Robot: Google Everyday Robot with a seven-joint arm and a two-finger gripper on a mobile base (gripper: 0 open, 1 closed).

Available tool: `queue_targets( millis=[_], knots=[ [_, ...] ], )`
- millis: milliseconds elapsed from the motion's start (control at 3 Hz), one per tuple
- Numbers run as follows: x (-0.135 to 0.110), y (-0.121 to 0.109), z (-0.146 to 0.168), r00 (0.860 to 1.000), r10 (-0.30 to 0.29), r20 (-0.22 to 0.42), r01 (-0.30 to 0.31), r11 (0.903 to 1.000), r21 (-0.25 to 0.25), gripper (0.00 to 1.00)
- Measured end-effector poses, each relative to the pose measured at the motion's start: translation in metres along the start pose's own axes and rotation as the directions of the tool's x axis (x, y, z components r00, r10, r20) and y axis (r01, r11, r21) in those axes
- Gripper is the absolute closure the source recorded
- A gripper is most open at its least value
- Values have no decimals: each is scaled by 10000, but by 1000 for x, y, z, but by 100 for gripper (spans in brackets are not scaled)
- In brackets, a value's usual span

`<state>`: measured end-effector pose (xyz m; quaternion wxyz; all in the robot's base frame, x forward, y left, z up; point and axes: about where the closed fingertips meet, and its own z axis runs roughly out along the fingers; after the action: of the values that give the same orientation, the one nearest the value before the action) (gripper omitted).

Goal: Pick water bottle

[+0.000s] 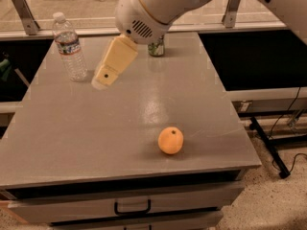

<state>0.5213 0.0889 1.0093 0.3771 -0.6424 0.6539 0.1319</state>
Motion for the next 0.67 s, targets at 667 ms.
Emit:
queue_targets(
  millis=[667],
  knots=[
    [0, -38, 91, 9823, 363, 1837, -429, 9986, 318, 0]
  ],
)
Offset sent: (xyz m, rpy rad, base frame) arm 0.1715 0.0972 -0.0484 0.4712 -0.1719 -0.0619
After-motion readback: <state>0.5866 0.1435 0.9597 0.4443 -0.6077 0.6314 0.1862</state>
